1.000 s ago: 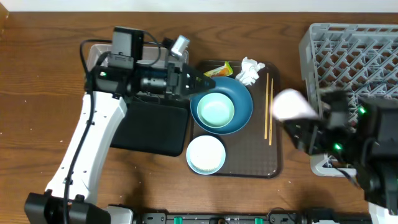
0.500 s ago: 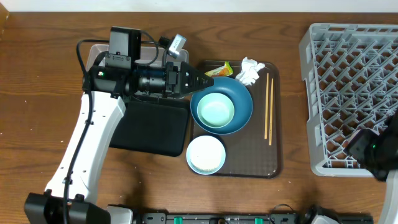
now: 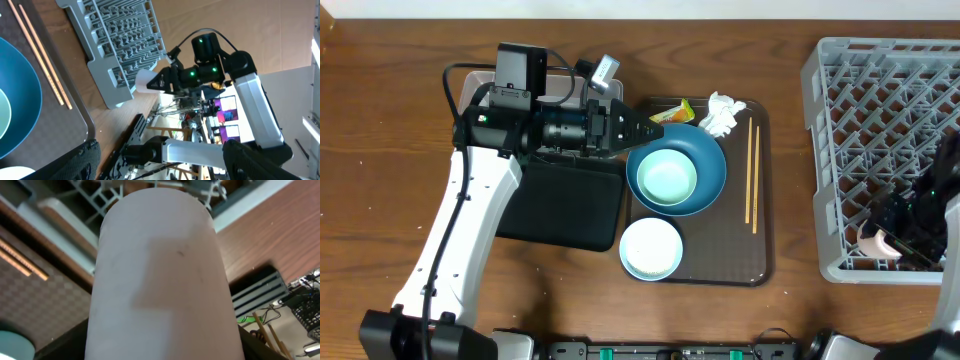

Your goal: Sort waste into correct bins and load items into the dishwasher rack

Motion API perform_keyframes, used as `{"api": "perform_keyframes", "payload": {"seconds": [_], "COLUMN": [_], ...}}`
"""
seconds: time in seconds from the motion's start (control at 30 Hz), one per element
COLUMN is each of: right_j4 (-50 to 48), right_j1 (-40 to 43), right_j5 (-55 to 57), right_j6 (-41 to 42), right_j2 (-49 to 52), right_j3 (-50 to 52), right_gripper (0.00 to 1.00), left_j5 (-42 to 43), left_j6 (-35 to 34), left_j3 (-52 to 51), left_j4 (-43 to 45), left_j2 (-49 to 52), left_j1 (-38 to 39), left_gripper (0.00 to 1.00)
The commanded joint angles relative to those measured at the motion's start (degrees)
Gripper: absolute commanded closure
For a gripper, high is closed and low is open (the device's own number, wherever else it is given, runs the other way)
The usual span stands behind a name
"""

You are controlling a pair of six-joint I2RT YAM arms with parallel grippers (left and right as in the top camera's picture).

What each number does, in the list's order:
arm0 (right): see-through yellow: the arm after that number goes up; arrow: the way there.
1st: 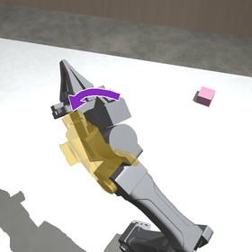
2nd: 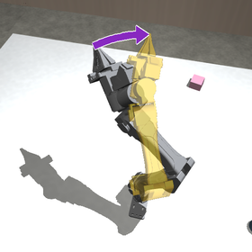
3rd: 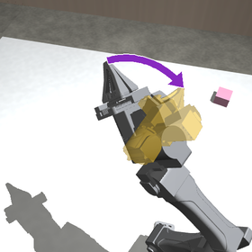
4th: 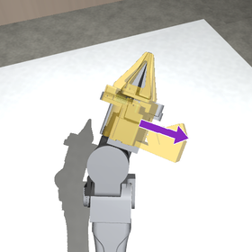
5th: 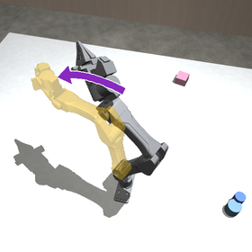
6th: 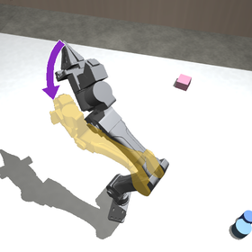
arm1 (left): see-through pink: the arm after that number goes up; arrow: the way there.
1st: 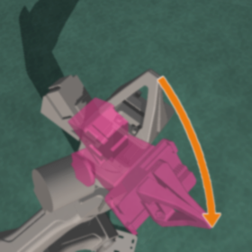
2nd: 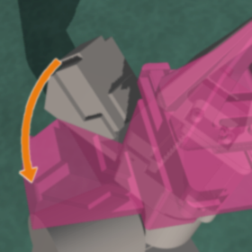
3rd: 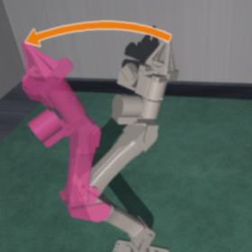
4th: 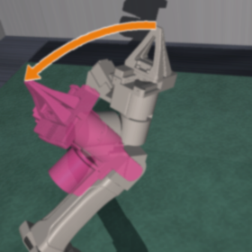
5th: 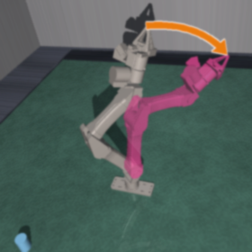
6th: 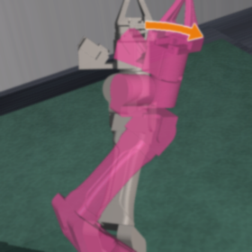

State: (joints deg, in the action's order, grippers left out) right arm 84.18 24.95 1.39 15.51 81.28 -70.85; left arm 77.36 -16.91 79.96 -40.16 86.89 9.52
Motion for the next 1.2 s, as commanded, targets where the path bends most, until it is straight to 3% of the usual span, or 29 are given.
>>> {"api": "perform_keyframes", "payload": {"seconds": [0.0, 0.1, 0.37, 0.43, 0.57, 0.67, 0.77, 0.83, 1.07, 1.17], "right_j4": [-0.2, -0.4, -0.9, -1.9, -6.2, -10.5, -14.5, -17.0, -21.2, -23.6], "right_j1": [0.6, 0.6, -1.3, -2.8, -6.3, -9.5, -13.1, -16.2, -24.7, -28.0], "right_j5": [0.5, 0.2, -2.9, -5.6, -17.7, -26.3, -30.3, -31.6, -27.5, -27.7], "right_j6": [-1.0, -1.0, -3.1, -5.2, -10.3, -10.4, -9.2, -8.2, -4.2, -1.9], "right_j2": [1.0, 1.5, -0.9, -3.3, -9.7, -14.4, -17.4, -18.3, -18.3, -17.4], "right_j3": [-0.9, -0.9, -1.1, -1.1, -1.1, -1.1, -1.1, -1.1, -1.1, -1.1], "right_gripper": [0.31, 0.19, 0.14, 0.14, 0.16, 0.22, 0.29, 0.29, 0.32, 0.41], "left_j5": [-0.3, -0.3, -0.9, -6.7, -30.0, -45.0, -54.8, -58.8, -60.6, -64.1], "left_j6": [-0.3, -0.3, 0.8, 1.3, 2.8, 2.8, 2.8, 3.0, 5.1, 5.3], "left_j3": [-0.2, -0.2, -0.2, -0.2, -0.2, -0.2, -0.2, -0.2, -1.1, -1.1], "left_j4": [-0.3, -0.3, -0.4, -1.8, -9.9, -15.4, -18.6, -20.2, -16.7, -17.3], "left_j2": [-0.9, -0.9, -1.3, -2.6, -7.2, -11.3, -13.8, -14.1, -8.1, -5.4], "left_j1": [-0.2, -0.2, -0.2, -0.2, -0.2, -0.2, 0.2, 1.1, 8.6, 11.2], "left_gripper": [0.19, 0.19, 0.19, 0.19, 0.19, 0.19, 0.19, 0.19, 0.20, 0.19]}}
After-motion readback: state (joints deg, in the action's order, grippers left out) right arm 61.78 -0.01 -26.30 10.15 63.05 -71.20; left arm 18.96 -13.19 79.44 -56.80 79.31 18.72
